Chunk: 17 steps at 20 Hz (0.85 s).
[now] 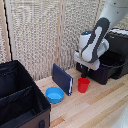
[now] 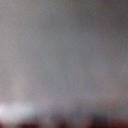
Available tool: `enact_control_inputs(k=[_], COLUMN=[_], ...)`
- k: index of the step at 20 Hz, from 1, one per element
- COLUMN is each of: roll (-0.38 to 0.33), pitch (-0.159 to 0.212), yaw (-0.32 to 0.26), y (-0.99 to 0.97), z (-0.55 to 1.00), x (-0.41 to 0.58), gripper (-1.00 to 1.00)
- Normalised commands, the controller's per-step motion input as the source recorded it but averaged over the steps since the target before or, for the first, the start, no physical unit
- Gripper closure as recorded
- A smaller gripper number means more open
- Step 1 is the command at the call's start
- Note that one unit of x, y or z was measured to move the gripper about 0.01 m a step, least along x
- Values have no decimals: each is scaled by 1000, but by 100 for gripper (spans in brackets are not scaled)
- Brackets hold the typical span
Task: Please move the gripper into proximity with the fryer handle. Once close enough, gingerly grasp the handle and gently tug the fryer basket open in your direction.
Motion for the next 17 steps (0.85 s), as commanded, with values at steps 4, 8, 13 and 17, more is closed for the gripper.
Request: enact_control_inputs(k=[4,8,13,17], roll=[31,0,-5,-2], pitch=[2,46,119,118], yaw=[0,-30,-4,-11], y=[274,92,31,79], z=[-176,536,946,967], x=[4,-51,-47,66], gripper=[-100,-100,-100,-100])
